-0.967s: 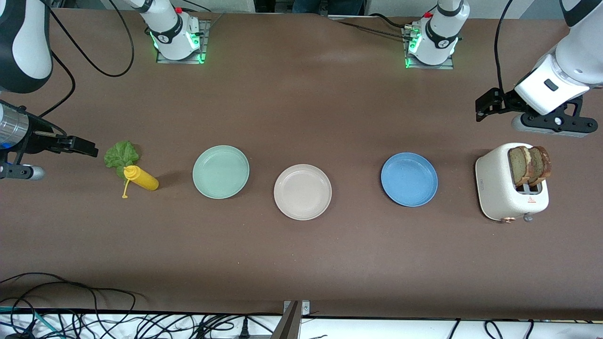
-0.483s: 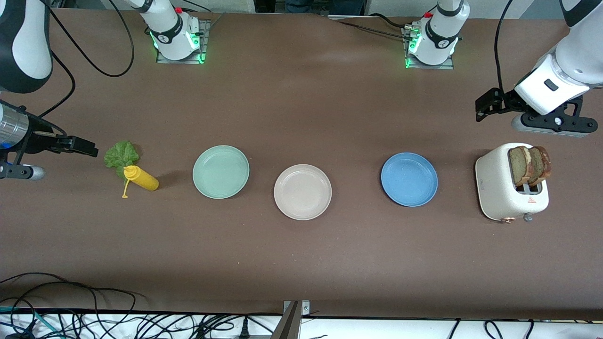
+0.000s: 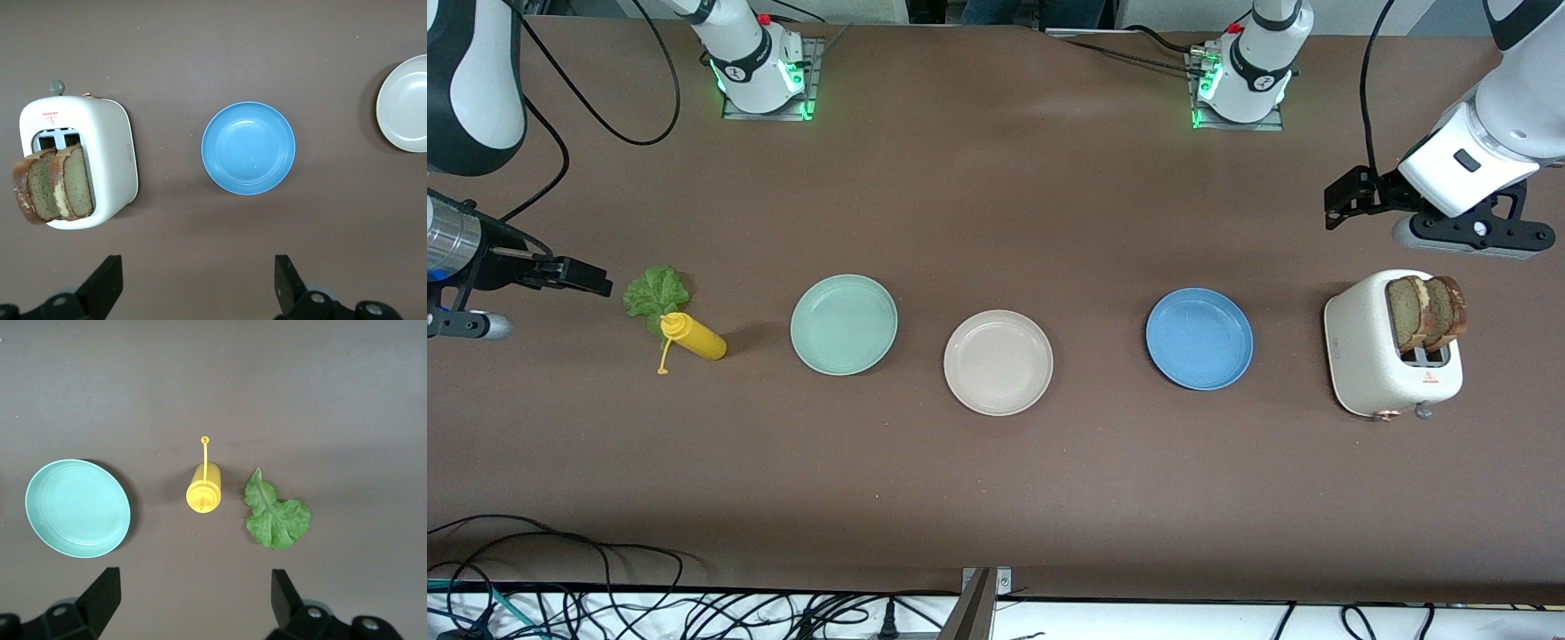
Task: Make sandwich on beige plate with both arms
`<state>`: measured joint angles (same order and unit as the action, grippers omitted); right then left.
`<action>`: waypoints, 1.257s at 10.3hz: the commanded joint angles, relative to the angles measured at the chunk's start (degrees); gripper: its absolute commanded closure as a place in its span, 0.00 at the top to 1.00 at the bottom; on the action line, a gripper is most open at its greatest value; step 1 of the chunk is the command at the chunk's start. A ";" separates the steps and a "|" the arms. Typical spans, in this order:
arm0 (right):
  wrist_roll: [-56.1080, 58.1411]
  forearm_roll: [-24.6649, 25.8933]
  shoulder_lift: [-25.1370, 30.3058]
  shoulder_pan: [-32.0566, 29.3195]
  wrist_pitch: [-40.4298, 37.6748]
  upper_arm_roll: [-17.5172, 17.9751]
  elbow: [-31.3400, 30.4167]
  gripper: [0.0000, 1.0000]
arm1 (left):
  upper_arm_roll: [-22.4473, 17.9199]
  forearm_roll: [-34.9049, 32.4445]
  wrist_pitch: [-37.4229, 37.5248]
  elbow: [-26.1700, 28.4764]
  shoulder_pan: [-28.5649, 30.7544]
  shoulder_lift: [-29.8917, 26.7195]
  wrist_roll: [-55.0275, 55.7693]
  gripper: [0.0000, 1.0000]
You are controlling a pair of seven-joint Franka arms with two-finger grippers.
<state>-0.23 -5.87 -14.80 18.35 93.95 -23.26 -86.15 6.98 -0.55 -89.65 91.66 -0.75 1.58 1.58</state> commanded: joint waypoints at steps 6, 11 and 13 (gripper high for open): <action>-0.21 0.07 0.91 0.02 -0.52 -0.11 -0.42 1.00 | 0.05 -0.76 1.14 -0.96 0.22 0.35 -1.31 1.00; -0.04 0.07 0.91 0.02 -0.52 -0.11 -0.51 1.00 | -0.56 -1.20 -4.81 -0.87 9.08 5.43 -9.82 1.00; -0.04 0.07 0.91 0.02 -0.52 -0.11 -0.51 1.00 | -0.56 -2.25 -9.91 -0.69 12.51 10.00 -13.34 1.00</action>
<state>-0.22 -5.87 -14.81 18.28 93.92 -23.39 -86.19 5.91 -0.92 -96.68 91.85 10.12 8.02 -8.99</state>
